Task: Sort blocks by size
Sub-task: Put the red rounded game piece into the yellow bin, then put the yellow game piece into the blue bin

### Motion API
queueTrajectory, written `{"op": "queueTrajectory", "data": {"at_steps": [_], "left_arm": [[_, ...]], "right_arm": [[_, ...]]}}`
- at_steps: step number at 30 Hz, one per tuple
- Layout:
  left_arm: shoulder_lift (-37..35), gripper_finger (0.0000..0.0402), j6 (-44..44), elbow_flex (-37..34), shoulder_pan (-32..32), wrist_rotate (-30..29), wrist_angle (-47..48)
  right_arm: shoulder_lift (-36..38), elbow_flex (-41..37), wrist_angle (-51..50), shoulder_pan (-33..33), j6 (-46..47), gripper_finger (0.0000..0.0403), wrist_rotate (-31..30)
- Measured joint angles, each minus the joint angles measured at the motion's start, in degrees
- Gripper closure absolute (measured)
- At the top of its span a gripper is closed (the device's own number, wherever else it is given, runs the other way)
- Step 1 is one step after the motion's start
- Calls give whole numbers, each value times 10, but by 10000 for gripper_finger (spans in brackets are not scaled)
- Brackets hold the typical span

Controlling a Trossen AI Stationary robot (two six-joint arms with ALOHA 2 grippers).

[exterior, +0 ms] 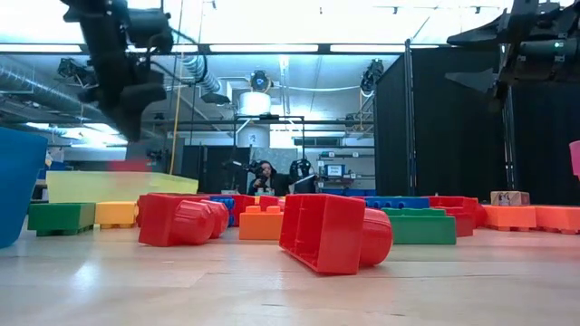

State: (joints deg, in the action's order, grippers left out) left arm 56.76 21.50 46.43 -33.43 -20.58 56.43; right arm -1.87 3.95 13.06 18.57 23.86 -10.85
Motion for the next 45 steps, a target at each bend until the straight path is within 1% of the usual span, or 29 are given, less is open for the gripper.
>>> {"op": "queueTrajectory", "data": {"at_steps": [4, 9, 10, 12, 15, 17, 18, 19, 20, 23, 26, 29, 32, 37, 40, 45], "left_arm": [[-5, 319, -53, -25, -29, 9, -1], [-6, 286, -64, -13, -33, 27, -3], [-6, 280, -71, -8, -33, 42, -2], [-6, 268, -93, 6, -32, 102, -1], [-6, 261, -119, 35, -14, 239, -10], [-6, 263, -147, 56, 18, 332, -24], [-6, 267, -163, 66, 41, 367, -29], [-6, 271, -179, 76, 67, 394, -30], [-6, 275, -193, 85, 96, 407, -30], [-6, 285, -210, 97, 189, 393, -40], [-5, 286, -196, 96, 279, 369, -48], [9, 283, -168, 96, 353, 318, -47], [30, 276, -166, 96, 407, 270, -45], [89, 257, -230, 96, 455, 263, -39], [124, 237, -261, 96, 460, 265, -40], [168, 187, -327, 96, 459, 273, -41]], "right_arm": [[0, 0, 0, 0, 4, 29, 0], [0, 0, 0, 0, 5, 29, 0], [0, 0, 0, 0, 6, 29, 0], [0, 0, 0, 0, 6, 29, 0], [0, 0, 0, 0, 6, 29, 0], [0, 0, 0, 0, 5, 29, 0], [0, 0, 0, 0, 5, 29, 0], [0, 0, 0, 0, 5, 29, 0], [0, 0, -1, 0, 5, 29, 0], [0, 0, -3, 0, 5, 29, 0], [0, 0, -3, 0, 5, 29, 0], [0, 0, -3, 0, 5, 29, 0], [0, 0, -3, 0, 12, 29, 0], [0, 0, -6, 0, 21, 29, 10], [0, 0, -5, 0, 21, 29, 24], [0, 0, -5, 0, 21, 29, 31]]}}
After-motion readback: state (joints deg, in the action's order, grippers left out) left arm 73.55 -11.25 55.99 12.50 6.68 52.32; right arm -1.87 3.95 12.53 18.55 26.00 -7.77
